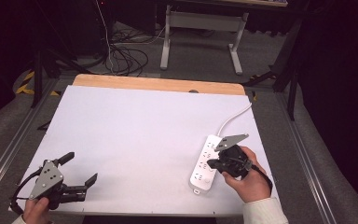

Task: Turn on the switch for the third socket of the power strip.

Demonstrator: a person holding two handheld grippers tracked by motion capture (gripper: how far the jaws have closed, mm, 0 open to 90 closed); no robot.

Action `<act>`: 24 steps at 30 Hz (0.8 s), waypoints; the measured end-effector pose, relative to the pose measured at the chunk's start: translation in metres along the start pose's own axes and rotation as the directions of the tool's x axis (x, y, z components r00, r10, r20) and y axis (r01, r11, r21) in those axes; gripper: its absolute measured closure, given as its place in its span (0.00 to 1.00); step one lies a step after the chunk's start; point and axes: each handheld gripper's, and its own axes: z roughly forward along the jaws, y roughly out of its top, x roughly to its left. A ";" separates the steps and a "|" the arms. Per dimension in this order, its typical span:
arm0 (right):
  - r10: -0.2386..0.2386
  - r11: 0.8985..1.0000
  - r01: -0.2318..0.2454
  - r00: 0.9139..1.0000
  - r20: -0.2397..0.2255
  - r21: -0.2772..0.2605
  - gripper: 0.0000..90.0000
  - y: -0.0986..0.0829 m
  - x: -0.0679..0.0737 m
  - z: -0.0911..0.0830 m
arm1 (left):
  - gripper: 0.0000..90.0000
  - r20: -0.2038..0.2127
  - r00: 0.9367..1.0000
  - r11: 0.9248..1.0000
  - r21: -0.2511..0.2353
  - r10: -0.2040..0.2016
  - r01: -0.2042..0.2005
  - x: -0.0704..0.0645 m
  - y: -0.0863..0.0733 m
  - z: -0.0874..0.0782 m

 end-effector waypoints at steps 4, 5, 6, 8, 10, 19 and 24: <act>0.002 0.999 -0.002 1.000 -0.003 0.032 1.00 0.000 -0.001 0.006 | 0.02 0.000 1.000 1.000 0.000 -0.001 0.001 0.000 0.000 0.000; 0.001 0.999 0.000 1.000 -0.006 0.051 1.00 0.000 -0.001 0.009 | 0.02 0.000 1.000 1.000 0.000 0.000 0.000 0.000 0.000 0.000; 0.001 0.999 0.000 1.000 -0.006 0.051 1.00 0.000 -0.001 0.009 | 0.02 -0.001 1.000 1.000 0.000 0.000 0.000 0.000 0.000 0.000; 0.003 0.997 -0.003 1.000 0.001 0.083 1.00 -0.001 -0.002 0.014 | 0.02 0.000 1.000 1.000 0.001 0.000 0.000 0.000 0.000 0.000; 0.006 0.996 -0.006 1.000 0.005 0.091 1.00 -0.001 -0.003 0.016 | 0.02 0.000 1.000 1.000 0.001 0.000 0.000 0.000 0.000 0.000; 0.003 0.989 -0.007 1.000 0.026 0.144 1.00 -0.002 -0.005 0.027 | 0.02 0.001 1.000 1.000 0.001 0.001 -0.001 0.000 0.000 0.000; 0.005 0.986 -0.010 0.999 0.033 0.167 1.00 -0.003 -0.005 0.034 | 0.02 0.003 1.000 1.000 0.001 0.001 -0.001 0.000 0.000 0.000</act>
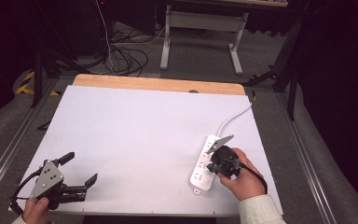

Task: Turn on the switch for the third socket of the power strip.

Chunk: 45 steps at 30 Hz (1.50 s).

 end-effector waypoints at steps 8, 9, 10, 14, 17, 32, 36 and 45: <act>0.003 1.000 -0.003 1.000 0.004 -0.001 1.00 0.000 -0.001 0.001 | 0.02 0.002 1.000 1.000 0.001 -0.004 0.004 0.000 0.000 0.000; 0.006 1.000 -0.006 1.000 0.006 -0.001 1.00 0.000 -0.002 0.001 | 0.02 0.002 1.000 1.000 0.001 -0.002 0.002 0.000 0.000 0.000; 0.010 1.000 -0.010 1.000 0.007 0.000 1.00 0.000 -0.002 0.001 | 0.02 0.002 1.000 1.000 0.001 -0.002 0.002 0.000 0.000 0.000; 0.017 1.000 -0.016 1.000 0.021 -0.010 1.00 -0.001 -0.004 0.003 | 0.02 0.004 1.000 1.000 0.002 -0.002 0.002 0.000 0.000 0.000; 0.018 1.000 -0.018 1.000 0.016 -0.015 1.00 -0.002 -0.005 0.004 | 0.02 0.006 1.000 1.000 0.002 0.001 -0.001 0.000 0.000 0.001; 0.042 0.999 -0.042 0.999 -0.004 -0.027 1.00 -0.005 -0.008 0.006 | 0.02 0.005 1.000 1.000 0.003 -0.002 0.002 0.000 0.000 0.001; 0.037 0.999 -0.037 0.999 0.008 -0.017 1.00 -0.005 -0.006 0.007 | 0.02 0.005 1.000 1.000 0.003 -0.002 0.002 0.000 0.000 0.001; 0.039 0.999 -0.039 0.999 0.012 -0.006 1.00 -0.004 -0.005 0.007 | 0.02 0.004 1.000 1.000 0.002 -0.001 0.001 -0.001 0.000 0.001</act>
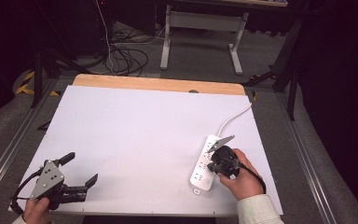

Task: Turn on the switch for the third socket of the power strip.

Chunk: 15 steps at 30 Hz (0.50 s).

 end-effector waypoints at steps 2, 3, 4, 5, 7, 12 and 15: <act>-0.001 1.000 0.001 1.000 0.000 0.006 1.00 0.001 0.000 0.000 | 0.02 -0.002 1.000 1.000 0.000 0.007 -0.007 0.000 0.000 0.000; -0.004 1.000 0.004 1.000 0.000 0.006 1.00 0.001 0.000 0.000 | 0.02 -0.002 1.000 1.000 0.000 0.007 -0.007 0.000 0.000 0.000; -0.004 1.000 0.004 1.000 0.000 0.006 1.00 0.001 0.000 0.000 | 0.02 0.001 1.000 1.000 0.001 0.003 -0.003 0.000 0.000 0.000; -0.001 1.000 0.001 1.000 0.001 0.006 1.00 0.001 0.000 0.000 | 0.02 0.001 1.000 1.000 0.002 0.000 0.000 0.000 0.000 0.000; -0.003 1.000 0.003 1.000 0.002 0.005 1.00 0.000 0.001 0.001 | 0.02 0.002 1.000 1.000 0.002 0.003 -0.003 0.000 0.000 0.000; -0.008 1.000 0.008 1.000 0.013 0.006 1.00 0.001 0.002 0.001 | 0.02 0.000 1.000 1.000 0.002 0.004 -0.004 0.000 0.000 0.000; 0.002 1.000 -0.002 1.000 0.003 0.002 1.00 0.000 0.001 0.001 | 0.02 0.001 1.000 1.000 0.003 0.004 -0.004 0.000 0.000 0.000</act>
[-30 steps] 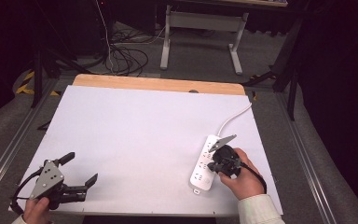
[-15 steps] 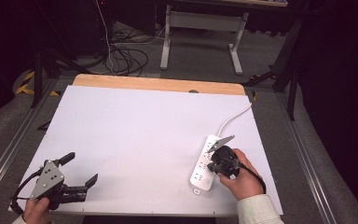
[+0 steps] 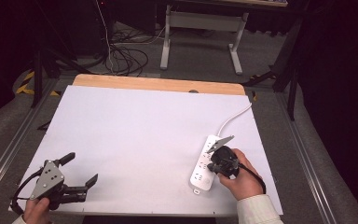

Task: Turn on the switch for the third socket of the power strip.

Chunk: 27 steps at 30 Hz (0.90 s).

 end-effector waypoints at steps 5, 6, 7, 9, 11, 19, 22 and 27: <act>0.004 1.000 -0.004 1.000 0.003 -0.005 1.00 -0.001 0.000 0.001 | 0.02 0.002 1.000 1.000 0.002 -0.002 0.002 0.000 0.000 0.000; 0.004 1.000 -0.004 1.000 0.003 -0.005 1.00 -0.001 0.000 0.001 | 0.02 0.002 1.000 1.000 0.002 -0.001 0.001 0.000 0.000 0.000; 0.006 1.000 -0.006 1.000 0.002 -0.007 1.00 -0.001 0.000 0.000 | 0.02 0.001 1.000 1.000 0.001 -0.002 0.002 0.000 0.000 0.000; 0.004 1.000 -0.004 1.000 -0.002 -0.012 1.00 -0.002 -0.001 0.000 | 0.02 0.001 1.000 1.000 0.001 -0.002 0.002 0.000 0.000 0.000; 0.004 1.000 -0.004 1.000 -0.002 -0.029 1.00 -0.002 -0.001 -0.002 | 0.02 -0.003 1.000 1.000 -0.001 -0.005 0.005 0.000 0.000 0.000; 0.009 0.987 -0.004 0.999 0.032 -0.163 1.00 -0.005 0.003 -0.028 | 0.02 -0.001 1.000 1.000 -0.002 -0.001 0.001 -0.001 0.000 0.000; -0.003 0.986 0.010 0.999 0.043 -0.165 1.00 -0.003 0.004 -0.031 | 0.02 -0.004 1.000 1.000 -0.002 -0.006 0.006 0.000 0.000 0.000; -0.011 0.987 0.020 0.998 0.055 -0.162 1.00 0.000 0.004 -0.031 | 0.02 -0.001 1.000 1.000 -0.001 -0.005 0.005 -0.001 0.000 0.000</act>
